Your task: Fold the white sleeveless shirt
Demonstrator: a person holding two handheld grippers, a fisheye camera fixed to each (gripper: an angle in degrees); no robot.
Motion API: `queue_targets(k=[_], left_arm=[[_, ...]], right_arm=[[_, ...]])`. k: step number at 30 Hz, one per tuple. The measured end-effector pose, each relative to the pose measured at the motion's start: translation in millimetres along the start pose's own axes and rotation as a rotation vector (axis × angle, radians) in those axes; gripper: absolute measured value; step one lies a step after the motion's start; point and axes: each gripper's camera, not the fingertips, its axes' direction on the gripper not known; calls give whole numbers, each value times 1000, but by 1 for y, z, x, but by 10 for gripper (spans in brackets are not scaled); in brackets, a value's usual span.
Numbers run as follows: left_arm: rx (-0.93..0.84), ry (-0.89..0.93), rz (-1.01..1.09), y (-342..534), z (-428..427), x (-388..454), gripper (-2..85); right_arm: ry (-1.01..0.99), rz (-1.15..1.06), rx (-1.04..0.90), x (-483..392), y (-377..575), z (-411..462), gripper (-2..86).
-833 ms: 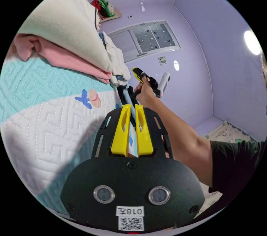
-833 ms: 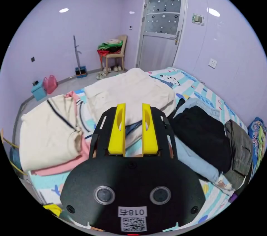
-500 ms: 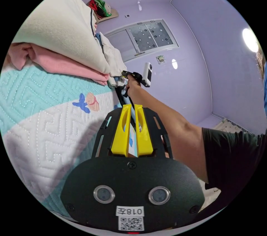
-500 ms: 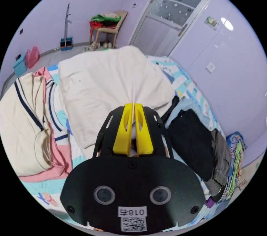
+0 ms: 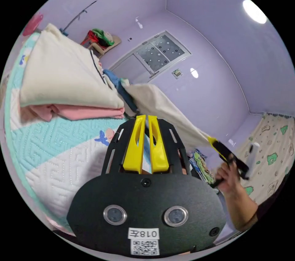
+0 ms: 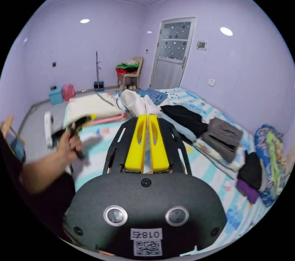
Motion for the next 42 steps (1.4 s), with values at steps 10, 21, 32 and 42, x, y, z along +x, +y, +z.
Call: queue_targets(k=[10, 21, 32, 42], left_arm=[[-385, 174, 208, 35, 49, 127, 38], [-968, 24, 826, 146, 267, 317, 119], [-927, 29, 748, 135, 227, 309, -6], [-408, 145, 459, -2, -164, 154, -9]], right_arm=[[-99, 135, -366, -7, 204, -162, 12], [-47, 626, -282, 84, 275, -163, 82], [-186, 768, -365, 109, 297, -129, 48], [-393, 26, -227, -37, 264, -239, 4]])
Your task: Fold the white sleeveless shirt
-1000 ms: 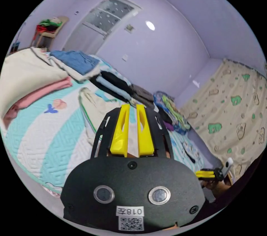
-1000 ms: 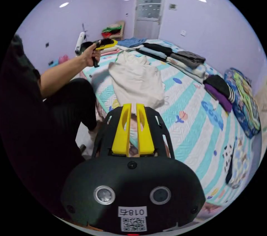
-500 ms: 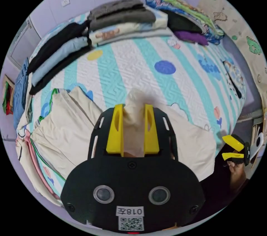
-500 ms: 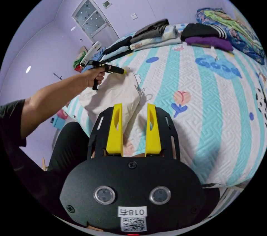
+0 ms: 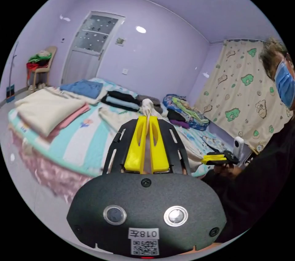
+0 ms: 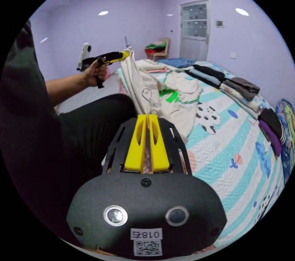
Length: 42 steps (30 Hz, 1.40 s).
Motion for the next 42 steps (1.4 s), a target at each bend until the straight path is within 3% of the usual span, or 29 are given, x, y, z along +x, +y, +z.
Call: queue_targets(k=[2, 5, 11, 17, 22, 25, 30, 32, 34, 36, 39, 41, 42], left_arm=[[-48, -55, -73, 34, -29, -17, -9], [-107, -129, -141, 76, -61, -36, -9], [-90, -76, -241, 110, -108, -65, -9], [-33, -8, -224, 111, -158, -80, -9], [28, 100, -176, 105, -214, -92, -9], [44, 146, -140, 97, -244, -97, -9], [64, 168, -108, 83, -287, -103, -9], [75, 155, -108, 79, -303, -107, -9], [127, 146, -148, 75, -331, -119, -9], [179, 142, -178, 72, -355, -130, -9], [316, 114, -250, 63, -399, -144, -9], [428, 124, -277, 52, -425, -146, -10], [481, 133, -265, 38, -439, -143, -10]], right_arm=[[-59, -15, -174, -23, 12, 19, 25], [-139, 43, -272, -27, 21, 17, 70], [-159, 388, -88, -3, 35, -32, 93], [-97, 470, -185, -29, 12, -13, 95], [-164, 615, -246, -41, 3, 3, 103], [-68, 679, -286, -48, -3, 4, 106], [47, 544, -438, -88, -8, 14, 97], [129, 489, -472, -102, -1, 2, 25], [119, 522, -461, -100, 10, -20, 13], [17, 626, -399, -90, 26, -52, 7], [-199, 815, -150, -70, 58, -124, 1], [-569, 955, 326, -54, 93, -192, -2], [-645, 974, 436, -51, 101, -207, -2]])
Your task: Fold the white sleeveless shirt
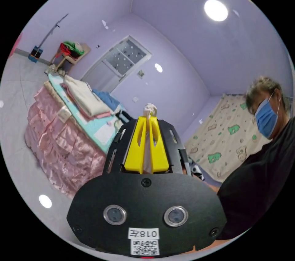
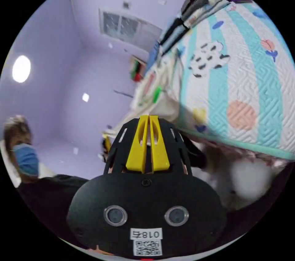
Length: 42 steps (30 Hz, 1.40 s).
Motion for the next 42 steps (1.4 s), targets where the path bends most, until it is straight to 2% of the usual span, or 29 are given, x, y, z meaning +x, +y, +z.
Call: queue_targets(k=[1, 2, 7, 11, 12, 14, 16, 20, 24, 29, 33, 36, 38, 40, 42], left_arm=[[29, 16, 37, -22, 1, 13, -9], [40, 33, 61, -34, 3, 21, -9], [120, 232, 279, -167, 48, 122, -9], [246, 240, 356, -240, 56, 219, -9], [283, 190, 411, -256, 57, 254, -9], [268, 72, 463, -280, 73, 296, -9], [121, 86, 381, -313, 104, 323, -9], [195, 32, 542, -317, 91, 387, -9], [233, 43, 655, -313, 75, 432, -10], [242, 66, 815, -300, 79, 467, -10], [151, 55, 745, -290, 163, 451, -10], [73, -77, 720, -258, 264, 428, -9], [27, -89, 650, -242, 326, 406, -9], [4, -129, 581, -231, 386, 394, -9], [34, -154, 631, -227, 413, 411, -9]], right_arm=[[-138, -4, 98, -14, 1, -28, -3], [-187, -63, 157, -35, -2, -51, -3], [-293, -370, 296, -162, -19, -122, -4], [-378, -632, 476, -282, -5, -182, -4], [-340, -670, 509, -298, 0, -189, -4], [-117, -675, 510, -351, 1, -204, -4], [-135, -619, 492, -372, -3, -217, -4], [-67, -736, 613, -426, 32, -262, -4], [-12, -784, 608, -452, 56, -293, -4], [163, -917, 638, -480, 88, -327, -3], [218, -861, 654, -458, 62, -331, -3], [205, -659, 644, -401, 2, -327, -3], [242, -504, 661, -348, -53, -323, -3], [266, -460, 705, -328, -81, -323, -4], [327, -509, 755, -334, -99, -322, -4]])
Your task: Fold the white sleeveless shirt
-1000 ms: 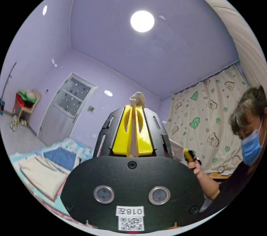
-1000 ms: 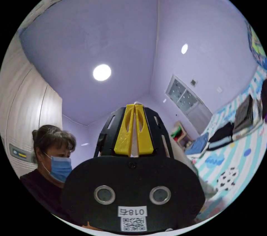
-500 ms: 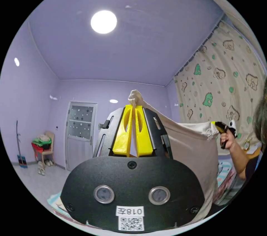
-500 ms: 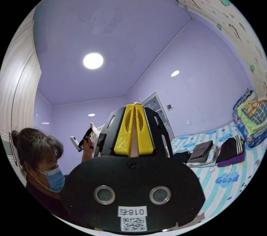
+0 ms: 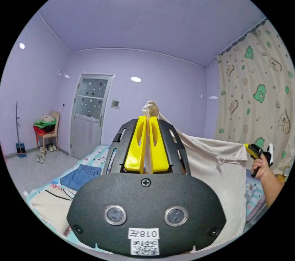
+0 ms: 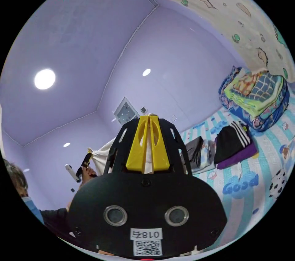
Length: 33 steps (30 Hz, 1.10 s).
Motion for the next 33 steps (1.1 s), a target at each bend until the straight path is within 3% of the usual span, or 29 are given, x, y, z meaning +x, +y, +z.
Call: queue_targets(k=[5, 9, 15, 19, 25, 33], left_arm=[[182, 5, 68, -45, 11, 36, -9], [216, 53, 92, -32, 12, 46, -9], [-24, 56, 85, 97, 38, 49, -10], [-341, -18, 68, 233, 58, 51, -10], [-678, -85, -14, 376, 65, 63, -9], [-737, -41, -44, 407, 58, 75, -9]], right_arm=[[-27, -174, 139, -25, -56, -1, -4], [-23, -229, 106, -15, -65, -4, -3], [76, -111, -127, 79, 0, 12, -3], [134, 124, -273, 173, 92, 12, -3], [236, 462, -351, 271, 202, -4, -3], [220, 488, -393, 297, 199, -7, -3]])
